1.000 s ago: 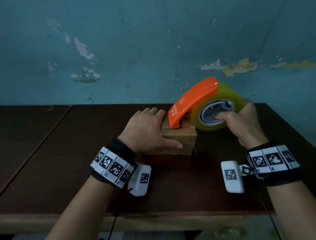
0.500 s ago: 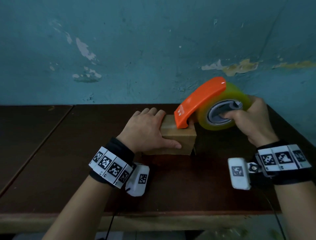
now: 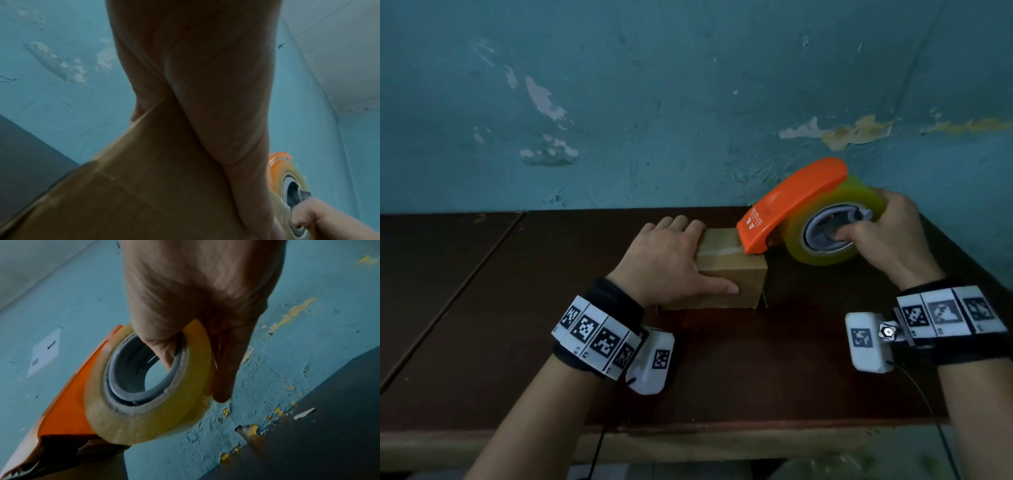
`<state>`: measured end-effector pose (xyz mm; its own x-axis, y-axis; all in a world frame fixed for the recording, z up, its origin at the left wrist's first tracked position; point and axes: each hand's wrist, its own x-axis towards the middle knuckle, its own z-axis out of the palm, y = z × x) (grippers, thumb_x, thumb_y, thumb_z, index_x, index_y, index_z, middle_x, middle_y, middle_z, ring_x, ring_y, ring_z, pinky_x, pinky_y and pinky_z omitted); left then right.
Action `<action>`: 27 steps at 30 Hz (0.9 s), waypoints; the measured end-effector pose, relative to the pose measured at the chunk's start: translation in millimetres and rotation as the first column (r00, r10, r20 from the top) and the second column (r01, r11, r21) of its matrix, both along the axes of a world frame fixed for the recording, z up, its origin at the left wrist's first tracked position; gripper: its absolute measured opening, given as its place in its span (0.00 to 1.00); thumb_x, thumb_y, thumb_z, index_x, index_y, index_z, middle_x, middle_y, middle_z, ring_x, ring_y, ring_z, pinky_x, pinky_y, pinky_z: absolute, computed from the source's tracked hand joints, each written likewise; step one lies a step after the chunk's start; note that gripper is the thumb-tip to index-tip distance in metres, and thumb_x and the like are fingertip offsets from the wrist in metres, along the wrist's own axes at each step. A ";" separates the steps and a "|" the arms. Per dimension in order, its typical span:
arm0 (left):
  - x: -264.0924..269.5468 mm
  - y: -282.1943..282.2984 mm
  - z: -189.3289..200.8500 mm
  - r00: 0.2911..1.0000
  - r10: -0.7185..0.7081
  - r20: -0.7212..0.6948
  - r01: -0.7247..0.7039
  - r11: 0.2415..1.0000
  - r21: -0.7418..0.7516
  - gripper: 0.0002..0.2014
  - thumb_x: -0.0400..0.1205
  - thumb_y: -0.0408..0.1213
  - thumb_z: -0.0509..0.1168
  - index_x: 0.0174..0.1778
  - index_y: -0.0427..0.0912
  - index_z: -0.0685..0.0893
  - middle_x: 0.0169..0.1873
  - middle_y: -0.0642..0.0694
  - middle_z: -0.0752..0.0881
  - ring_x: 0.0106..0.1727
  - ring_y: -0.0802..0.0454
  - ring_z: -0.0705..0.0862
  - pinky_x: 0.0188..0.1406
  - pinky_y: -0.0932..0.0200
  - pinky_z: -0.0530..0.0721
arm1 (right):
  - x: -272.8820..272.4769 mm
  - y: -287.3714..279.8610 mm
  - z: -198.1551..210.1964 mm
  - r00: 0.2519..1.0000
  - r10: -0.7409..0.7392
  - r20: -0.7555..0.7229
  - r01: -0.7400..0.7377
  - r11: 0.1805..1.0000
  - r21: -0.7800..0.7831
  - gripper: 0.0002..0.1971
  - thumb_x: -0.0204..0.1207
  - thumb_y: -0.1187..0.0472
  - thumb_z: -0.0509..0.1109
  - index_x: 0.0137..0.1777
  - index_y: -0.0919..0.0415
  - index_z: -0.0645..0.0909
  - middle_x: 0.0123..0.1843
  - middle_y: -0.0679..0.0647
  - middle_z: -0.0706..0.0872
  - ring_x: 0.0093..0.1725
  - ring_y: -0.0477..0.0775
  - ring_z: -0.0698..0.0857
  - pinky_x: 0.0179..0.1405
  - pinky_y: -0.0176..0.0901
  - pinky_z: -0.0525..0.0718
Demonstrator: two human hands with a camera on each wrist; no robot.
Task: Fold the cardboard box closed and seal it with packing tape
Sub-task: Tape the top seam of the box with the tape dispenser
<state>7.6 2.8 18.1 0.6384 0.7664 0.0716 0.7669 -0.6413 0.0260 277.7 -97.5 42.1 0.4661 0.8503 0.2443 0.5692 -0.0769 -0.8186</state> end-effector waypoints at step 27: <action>14.8 -5.7 -6.0 0.995 -0.056 0.085 0.048 0.995 0.092 0.49 0.71 0.84 0.52 0.75 0.49 0.75 0.65 0.49 0.82 0.67 0.48 0.80 0.69 0.48 0.74 | -10.1 11.6 -16.6 0.994 -0.030 -0.109 0.035 0.999 0.041 0.14 0.69 0.75 0.76 0.51 0.59 0.84 0.46 0.50 0.90 0.47 0.43 0.87 0.43 0.39 0.78</action>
